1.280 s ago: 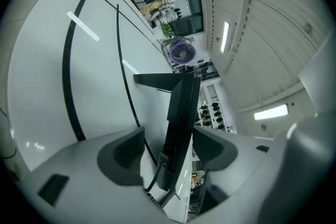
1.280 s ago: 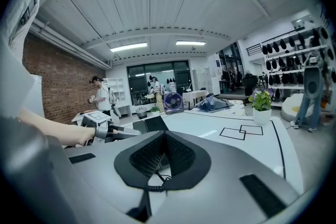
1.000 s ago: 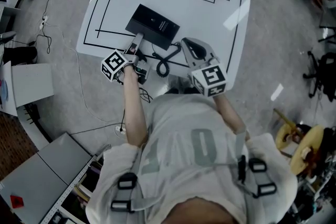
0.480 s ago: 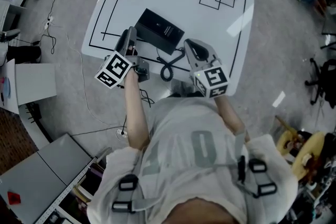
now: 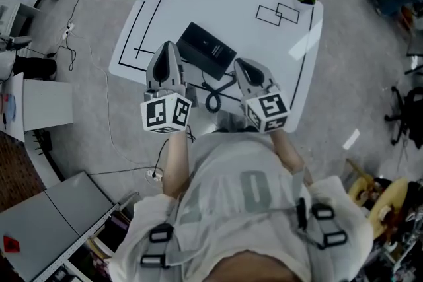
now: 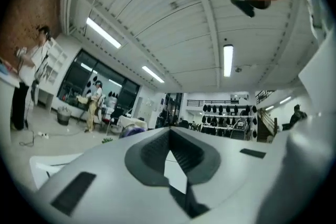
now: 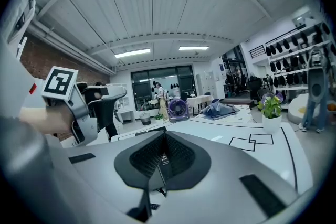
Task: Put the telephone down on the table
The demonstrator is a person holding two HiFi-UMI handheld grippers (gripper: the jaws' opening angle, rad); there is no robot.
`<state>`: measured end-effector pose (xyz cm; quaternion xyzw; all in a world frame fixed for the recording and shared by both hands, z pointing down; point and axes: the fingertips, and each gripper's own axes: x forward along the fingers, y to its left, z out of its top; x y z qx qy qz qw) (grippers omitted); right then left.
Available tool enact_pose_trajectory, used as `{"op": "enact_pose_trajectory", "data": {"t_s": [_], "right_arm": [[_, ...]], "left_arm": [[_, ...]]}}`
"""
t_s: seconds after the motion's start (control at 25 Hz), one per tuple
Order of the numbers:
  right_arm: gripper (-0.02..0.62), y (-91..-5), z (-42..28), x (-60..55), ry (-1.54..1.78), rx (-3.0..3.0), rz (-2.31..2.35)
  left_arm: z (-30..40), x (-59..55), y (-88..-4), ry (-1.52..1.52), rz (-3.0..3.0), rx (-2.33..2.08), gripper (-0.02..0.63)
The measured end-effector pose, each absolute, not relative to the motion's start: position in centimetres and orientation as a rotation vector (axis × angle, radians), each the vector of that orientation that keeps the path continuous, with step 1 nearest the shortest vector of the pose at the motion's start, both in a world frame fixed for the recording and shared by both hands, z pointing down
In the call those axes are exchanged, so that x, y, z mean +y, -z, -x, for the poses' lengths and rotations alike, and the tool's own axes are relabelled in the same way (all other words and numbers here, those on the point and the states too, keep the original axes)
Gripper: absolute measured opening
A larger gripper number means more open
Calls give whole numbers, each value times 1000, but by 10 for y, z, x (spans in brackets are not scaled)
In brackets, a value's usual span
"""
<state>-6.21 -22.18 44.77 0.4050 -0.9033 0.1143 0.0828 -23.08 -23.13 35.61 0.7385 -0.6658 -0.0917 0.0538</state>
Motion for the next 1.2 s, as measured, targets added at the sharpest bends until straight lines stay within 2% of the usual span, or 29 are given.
{"op": "enact_pose_trajectory", "data": {"t_s": [0.16,0.36,0.52,1.2], "right_arm": [[8,-442,61,-224,-343,-2714,-1227],[8,-440,57,-225,-308,-2709,-1241],[8,-442,56,-222,-281,-2694,-1220],[8,-443,65,-220,-277,-2712,-1196]], "left_arm": [[208,-217,-357,176,-2311,-2148,6],[186,-200,-389,68,-2327,-2082,5],[181,-192,-413,16,-2270,-2050,6],[182,-187,-419,-71,-2270,-2058,5]]}}
